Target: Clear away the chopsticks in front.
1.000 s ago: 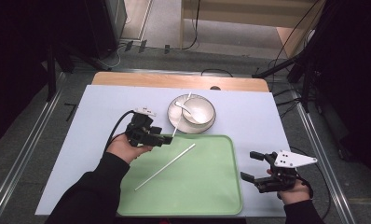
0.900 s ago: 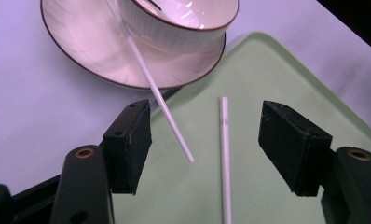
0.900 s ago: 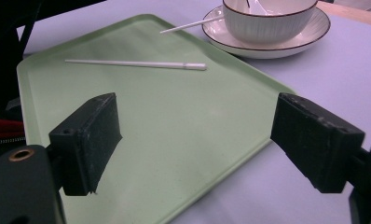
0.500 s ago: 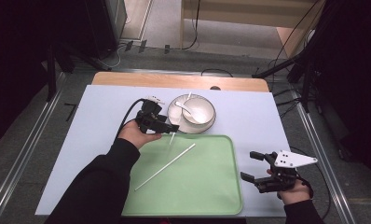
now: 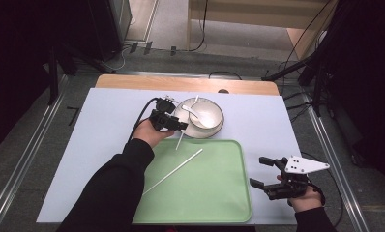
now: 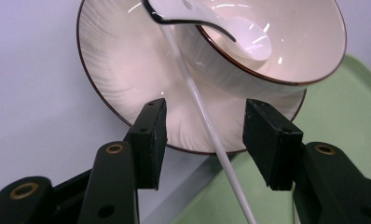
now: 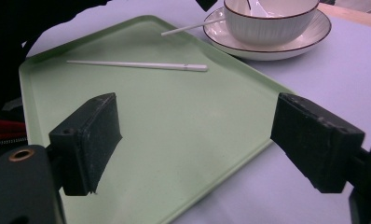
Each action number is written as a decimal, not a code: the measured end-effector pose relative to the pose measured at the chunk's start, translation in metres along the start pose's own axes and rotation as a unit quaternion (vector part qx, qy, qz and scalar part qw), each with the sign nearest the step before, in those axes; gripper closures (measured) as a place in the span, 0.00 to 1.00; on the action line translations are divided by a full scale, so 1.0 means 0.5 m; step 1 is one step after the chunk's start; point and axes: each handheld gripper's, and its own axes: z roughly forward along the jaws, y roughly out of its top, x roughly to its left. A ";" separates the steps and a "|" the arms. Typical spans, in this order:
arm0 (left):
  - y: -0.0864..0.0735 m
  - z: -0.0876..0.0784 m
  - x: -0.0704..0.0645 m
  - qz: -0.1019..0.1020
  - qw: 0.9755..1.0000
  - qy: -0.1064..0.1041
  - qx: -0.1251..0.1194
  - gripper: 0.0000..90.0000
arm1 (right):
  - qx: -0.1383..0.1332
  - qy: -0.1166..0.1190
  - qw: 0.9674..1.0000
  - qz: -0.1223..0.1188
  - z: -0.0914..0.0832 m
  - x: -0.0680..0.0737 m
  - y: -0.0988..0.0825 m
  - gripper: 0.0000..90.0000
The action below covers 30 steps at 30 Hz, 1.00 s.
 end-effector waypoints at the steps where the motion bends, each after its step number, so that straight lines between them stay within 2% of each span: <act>1: 0.000 0.004 0.000 -0.004 1.000 -0.001 -0.001 0.57 | -0.001 0.000 1.000 0.000 0.000 0.000 0.000 0.18; 5: 0.001 0.017 -0.003 0.010 1.000 0.010 0.014 0.59 | -0.001 0.001 1.000 0.000 0.000 0.000 0.000 0.18; 6: 0.001 0.020 -0.005 0.006 1.000 0.012 0.012 0.60 | -0.001 0.001 1.000 0.000 0.000 0.000 0.000 0.18; 9: 0.002 0.027 -0.006 0.012 1.000 0.027 0.007 0.64 | -0.001 0.001 1.000 -0.001 0.000 0.000 0.000 0.18; 11: 0.002 0.034 -0.005 0.011 0.999 0.030 0.014 0.67 | -0.001 0.002 1.000 -0.001 -0.001 0.000 0.002 0.18; 15: 0.001 0.044 -0.004 0.003 0.999 0.028 0.015 0.70 | 0.000 0.001 1.000 -0.001 -0.001 0.000 0.002 0.18; 18: 0.003 0.051 -0.002 -0.010 1.000 0.026 0.015 0.72 | 0.000 0.002 1.000 -0.001 0.000 0.000 0.002 0.18; 20: 0.004 0.055 -0.002 -0.024 0.999 0.028 0.016 0.74 | 0.000 0.002 1.000 -0.001 0.000 0.000 0.002 0.18; 23: 0.004 0.060 -0.003 -0.022 0.999 0.033 0.016 0.78 | -0.001 0.002 1.000 -0.001 0.000 0.000 0.002 0.18; 30: 0.003 0.072 0.004 -0.050 0.998 0.039 0.022 0.82 | -0.001 0.002 1.000 -0.001 0.000 0.000 0.002 0.18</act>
